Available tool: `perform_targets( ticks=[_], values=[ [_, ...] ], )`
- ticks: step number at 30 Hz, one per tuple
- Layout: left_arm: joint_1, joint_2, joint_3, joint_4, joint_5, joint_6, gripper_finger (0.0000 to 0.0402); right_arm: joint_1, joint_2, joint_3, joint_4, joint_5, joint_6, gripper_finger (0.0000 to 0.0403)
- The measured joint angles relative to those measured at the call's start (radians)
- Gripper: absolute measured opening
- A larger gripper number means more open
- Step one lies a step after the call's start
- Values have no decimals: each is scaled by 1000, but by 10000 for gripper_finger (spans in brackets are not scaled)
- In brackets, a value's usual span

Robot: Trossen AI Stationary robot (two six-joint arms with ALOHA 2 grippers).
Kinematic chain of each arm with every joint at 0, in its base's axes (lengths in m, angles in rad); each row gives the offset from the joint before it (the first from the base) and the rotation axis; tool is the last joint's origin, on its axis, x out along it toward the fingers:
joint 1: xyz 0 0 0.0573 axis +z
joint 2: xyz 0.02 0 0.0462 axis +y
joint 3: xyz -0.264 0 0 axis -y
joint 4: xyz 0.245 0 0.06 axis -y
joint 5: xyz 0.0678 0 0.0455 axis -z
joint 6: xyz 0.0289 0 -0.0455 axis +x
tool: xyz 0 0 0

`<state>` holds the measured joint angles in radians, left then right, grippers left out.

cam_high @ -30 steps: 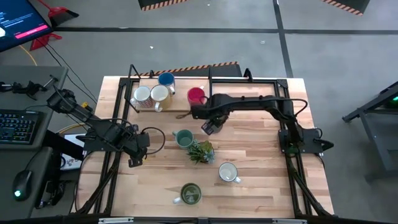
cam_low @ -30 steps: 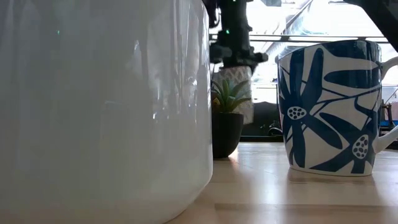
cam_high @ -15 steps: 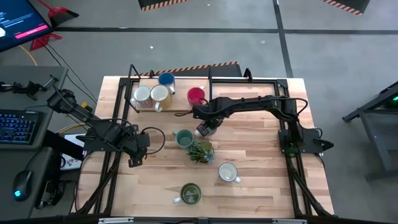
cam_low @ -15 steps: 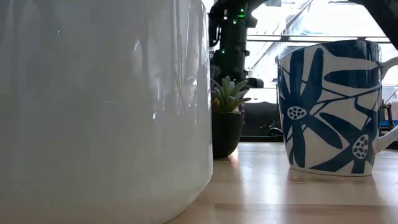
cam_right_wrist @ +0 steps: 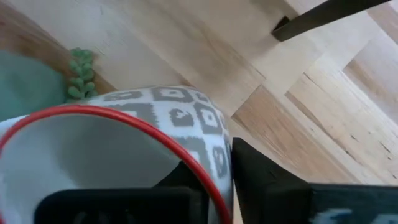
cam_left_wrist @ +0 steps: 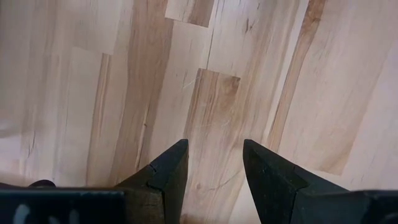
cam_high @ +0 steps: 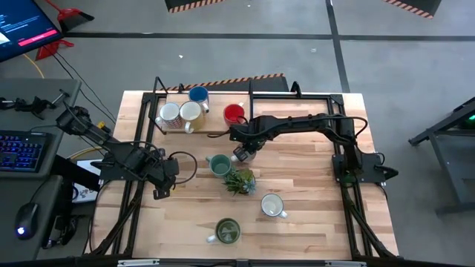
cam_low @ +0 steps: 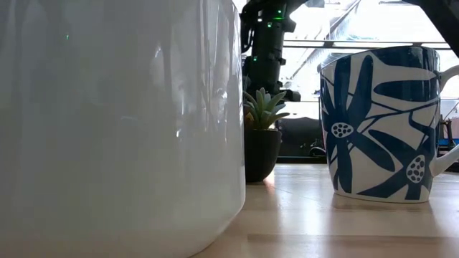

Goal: Place coffee mugs
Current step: Put the gray patterned mug on the shelf, then put the light green mug on the shelf

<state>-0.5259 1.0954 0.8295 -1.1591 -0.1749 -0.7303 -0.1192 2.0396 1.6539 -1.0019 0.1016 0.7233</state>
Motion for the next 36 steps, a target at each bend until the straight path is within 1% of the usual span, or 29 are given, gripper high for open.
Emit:
perform_targets(
  ticks=[5,9,18,21,25,29,36],
  values=[
    [0,0,0,0,0,0,145,0,0,0,2,15,-11,73],
    [0,0,0,0,0,0,145,0,0,0,2,52,-17,96],
    [0,0,0,0,0,1,145,-1,0,10,-19,36,-18,136],
    [0,0,0,0,0,1,145,-1,0,62,-67,42,-42,147],
    [0,0,0,-1,0,1,145,-1,0,165,-185,63,-51,155],
    [0,0,0,-1,-1,1,145,5,0,256,-289,34,-51,156],
    [0,0,0,0,-8,0,145,40,0,387,-379,28,-51,156]
  ],
)
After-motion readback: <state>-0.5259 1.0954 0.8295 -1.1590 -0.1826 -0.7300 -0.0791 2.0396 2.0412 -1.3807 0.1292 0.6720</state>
